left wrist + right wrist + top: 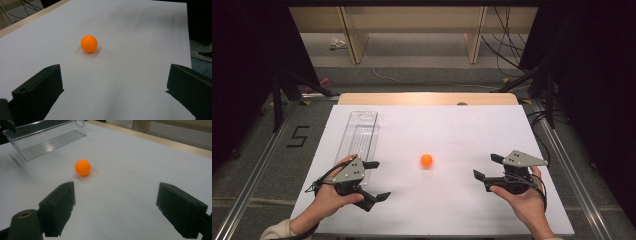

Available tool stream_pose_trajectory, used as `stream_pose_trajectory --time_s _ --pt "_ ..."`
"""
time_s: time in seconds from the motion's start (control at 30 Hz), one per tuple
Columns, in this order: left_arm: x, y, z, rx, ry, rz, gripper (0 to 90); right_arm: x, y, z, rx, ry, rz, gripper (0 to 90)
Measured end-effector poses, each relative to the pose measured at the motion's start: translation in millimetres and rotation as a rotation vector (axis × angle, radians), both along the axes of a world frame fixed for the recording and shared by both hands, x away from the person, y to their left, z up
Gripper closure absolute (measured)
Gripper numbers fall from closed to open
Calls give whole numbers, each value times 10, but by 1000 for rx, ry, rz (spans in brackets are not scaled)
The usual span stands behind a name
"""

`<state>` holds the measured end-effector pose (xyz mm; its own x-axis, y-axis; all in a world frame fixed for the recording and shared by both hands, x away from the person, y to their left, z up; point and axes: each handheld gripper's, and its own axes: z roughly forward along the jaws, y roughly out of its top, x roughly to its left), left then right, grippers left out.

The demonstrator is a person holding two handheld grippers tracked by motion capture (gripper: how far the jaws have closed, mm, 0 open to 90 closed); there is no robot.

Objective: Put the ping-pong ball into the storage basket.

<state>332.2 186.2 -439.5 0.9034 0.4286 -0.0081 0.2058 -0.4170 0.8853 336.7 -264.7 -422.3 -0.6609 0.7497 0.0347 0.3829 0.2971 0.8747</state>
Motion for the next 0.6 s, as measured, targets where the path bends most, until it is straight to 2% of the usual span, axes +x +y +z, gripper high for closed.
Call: stream_pose_trajectory --time_s 0.3,0.6 --pt "-9 -5 2 2 -5 -7 0 13 55 -15 -9 3 17 164" --pt "-21 -21 5 12 -12 -17 0 94 238 -42 -24 1 59 164"
